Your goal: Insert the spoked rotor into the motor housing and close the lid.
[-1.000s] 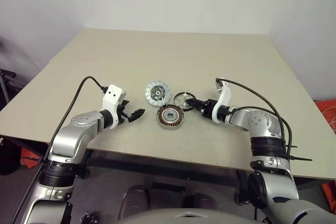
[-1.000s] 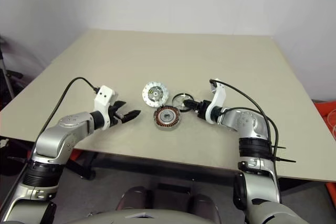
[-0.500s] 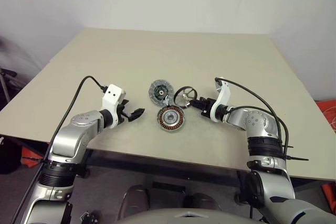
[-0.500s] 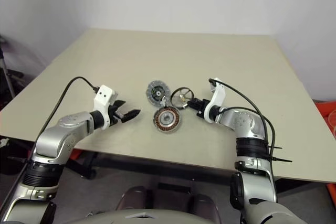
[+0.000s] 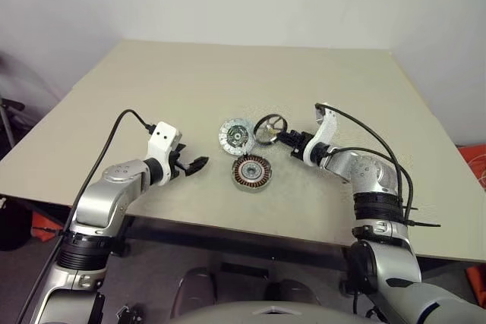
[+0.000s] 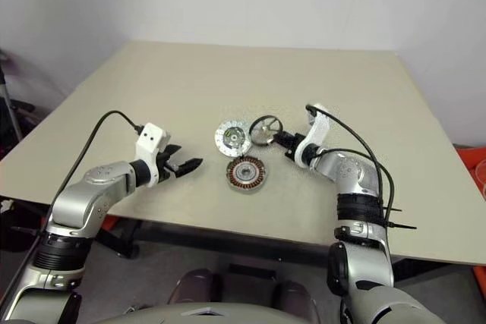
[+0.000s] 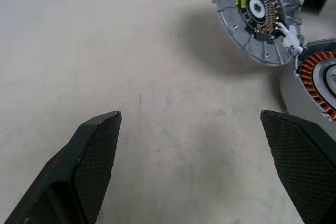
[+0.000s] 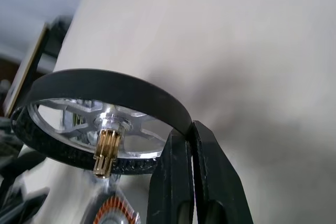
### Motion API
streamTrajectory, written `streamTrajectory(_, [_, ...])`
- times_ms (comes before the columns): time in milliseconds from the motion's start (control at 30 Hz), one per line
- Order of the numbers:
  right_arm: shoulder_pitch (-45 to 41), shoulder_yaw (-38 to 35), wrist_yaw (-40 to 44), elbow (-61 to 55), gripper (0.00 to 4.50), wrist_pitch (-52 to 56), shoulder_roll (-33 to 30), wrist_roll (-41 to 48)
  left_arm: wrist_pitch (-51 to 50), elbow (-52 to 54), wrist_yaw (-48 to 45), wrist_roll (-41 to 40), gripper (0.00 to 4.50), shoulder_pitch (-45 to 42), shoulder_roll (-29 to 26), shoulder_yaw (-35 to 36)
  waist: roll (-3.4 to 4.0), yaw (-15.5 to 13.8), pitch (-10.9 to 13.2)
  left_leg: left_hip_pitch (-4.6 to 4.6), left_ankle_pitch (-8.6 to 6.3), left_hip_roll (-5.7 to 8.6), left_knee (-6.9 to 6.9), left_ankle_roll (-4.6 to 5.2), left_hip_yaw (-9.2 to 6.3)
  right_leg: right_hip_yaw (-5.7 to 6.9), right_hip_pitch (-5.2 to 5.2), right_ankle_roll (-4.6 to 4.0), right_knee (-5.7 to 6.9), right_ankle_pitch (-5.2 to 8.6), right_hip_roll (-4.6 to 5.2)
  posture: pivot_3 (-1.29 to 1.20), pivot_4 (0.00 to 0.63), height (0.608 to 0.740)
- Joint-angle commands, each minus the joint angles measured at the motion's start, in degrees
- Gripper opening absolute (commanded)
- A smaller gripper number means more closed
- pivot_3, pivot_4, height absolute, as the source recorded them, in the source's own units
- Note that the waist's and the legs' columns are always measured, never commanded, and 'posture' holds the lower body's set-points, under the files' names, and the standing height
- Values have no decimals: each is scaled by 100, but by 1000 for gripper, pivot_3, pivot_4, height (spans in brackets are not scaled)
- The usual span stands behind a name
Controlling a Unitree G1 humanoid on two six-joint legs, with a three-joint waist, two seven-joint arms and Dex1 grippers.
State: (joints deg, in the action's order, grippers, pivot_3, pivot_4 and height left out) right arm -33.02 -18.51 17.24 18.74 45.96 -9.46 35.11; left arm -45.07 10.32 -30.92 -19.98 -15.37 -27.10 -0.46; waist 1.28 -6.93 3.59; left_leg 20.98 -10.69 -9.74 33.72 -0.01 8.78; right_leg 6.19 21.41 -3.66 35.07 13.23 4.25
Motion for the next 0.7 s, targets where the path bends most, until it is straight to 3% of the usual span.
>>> streamTrajectory(33, [-216,-240,305,-236,36,-1354,137,-20,77,164,11,20,4500,-77,-5,5,0,1,0,2,0,0,-1,0,0,0,2,0,0,0,0,0,0,740])
streamTrajectory(233, [-48,-128,793,-372,36,-1835,234,46,-3,161,32,-40,4500,-157,79,1,0,9,0,3,-1,1,-7,3,0,0,1,-28,-6,-16,0,0,0,740])
streamTrajectory(367, [120,7,1331,-534,36,-2158,186,20,-580,48,332,-511,4500,-500,525,464,0,-9,0,8,-2,2,-7,5,0,1,0,-30,-11,-17,0,0,0,740])
streamTrajectory(467, [238,191,1671,-465,36,-2441,83,-168,-1581,-350,1072,-1336,4500,-1215,1294,1517,-1,-16,0,7,-2,2,-3,6,0,2,-6,-33,-11,-19,1,0,0,740])
streamTrajectory(567, [403,516,1998,-383,36,-2712,-39,-454,-2443,-979,1904,-2667,4500,-2247,2022,3006,-5,-19,2,11,-3,0,12,7,-1,8,-10,-38,-10,-23,1,0,0,740])
streamTrajectory(700, [493,668,2050,-276,36,-2908,-82,-624,-3351,-1130,2644,-3591,4500,-2735,2431,3851,-3,6,1,18,-21,-2,32,37,0,7,-10,-41,-12,-24,1,0,0,740])
